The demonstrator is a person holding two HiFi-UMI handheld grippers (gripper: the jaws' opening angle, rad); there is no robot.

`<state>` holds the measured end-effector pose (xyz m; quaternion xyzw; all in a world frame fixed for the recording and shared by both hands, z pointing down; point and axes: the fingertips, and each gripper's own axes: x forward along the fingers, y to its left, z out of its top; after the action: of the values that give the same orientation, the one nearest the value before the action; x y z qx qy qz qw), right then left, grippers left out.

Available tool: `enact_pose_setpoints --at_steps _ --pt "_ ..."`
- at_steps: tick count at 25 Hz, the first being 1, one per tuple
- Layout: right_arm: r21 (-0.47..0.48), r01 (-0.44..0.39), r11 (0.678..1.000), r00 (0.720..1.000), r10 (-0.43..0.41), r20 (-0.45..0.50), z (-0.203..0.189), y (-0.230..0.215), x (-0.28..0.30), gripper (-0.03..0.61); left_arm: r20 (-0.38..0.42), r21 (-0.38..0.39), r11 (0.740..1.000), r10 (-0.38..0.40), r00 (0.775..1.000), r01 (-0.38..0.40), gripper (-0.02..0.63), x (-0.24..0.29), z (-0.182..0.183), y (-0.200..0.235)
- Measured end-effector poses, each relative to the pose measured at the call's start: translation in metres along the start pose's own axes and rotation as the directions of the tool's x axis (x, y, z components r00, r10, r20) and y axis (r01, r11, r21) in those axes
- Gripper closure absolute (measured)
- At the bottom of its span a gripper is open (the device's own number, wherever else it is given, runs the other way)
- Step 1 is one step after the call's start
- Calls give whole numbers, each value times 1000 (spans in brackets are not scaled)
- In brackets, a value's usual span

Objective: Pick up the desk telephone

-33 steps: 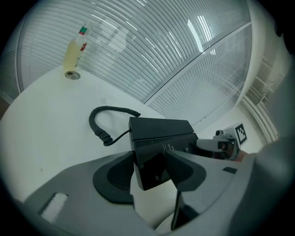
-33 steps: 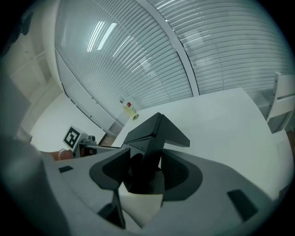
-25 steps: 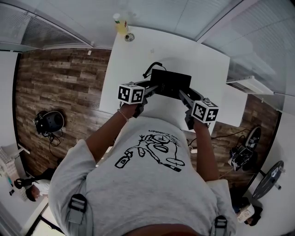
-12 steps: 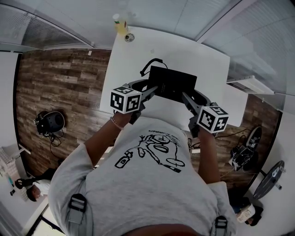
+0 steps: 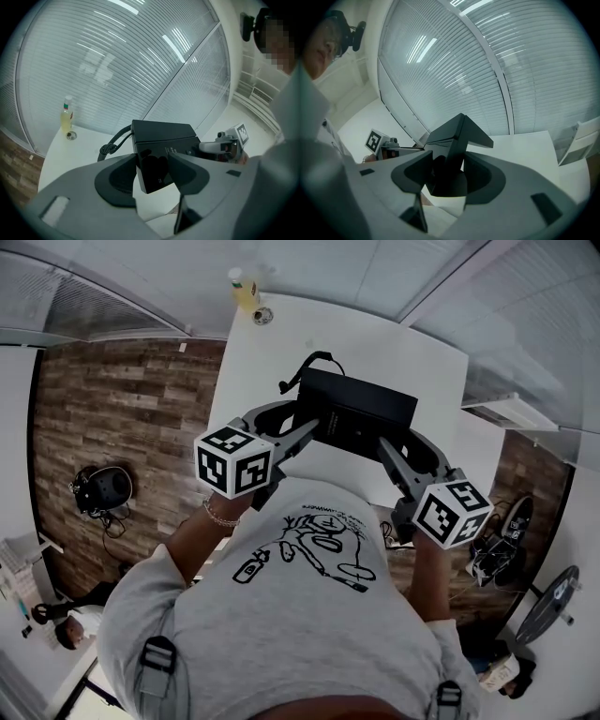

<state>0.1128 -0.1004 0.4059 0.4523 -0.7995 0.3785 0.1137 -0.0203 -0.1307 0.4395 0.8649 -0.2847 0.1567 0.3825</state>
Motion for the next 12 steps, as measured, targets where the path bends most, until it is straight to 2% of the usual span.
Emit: enact_pose_setpoints --at_steps 12 --pt "-59 15 998 999 -13 42 18 37 -36 380 54 33 999 -18 998 16 407 -35 16 -34"
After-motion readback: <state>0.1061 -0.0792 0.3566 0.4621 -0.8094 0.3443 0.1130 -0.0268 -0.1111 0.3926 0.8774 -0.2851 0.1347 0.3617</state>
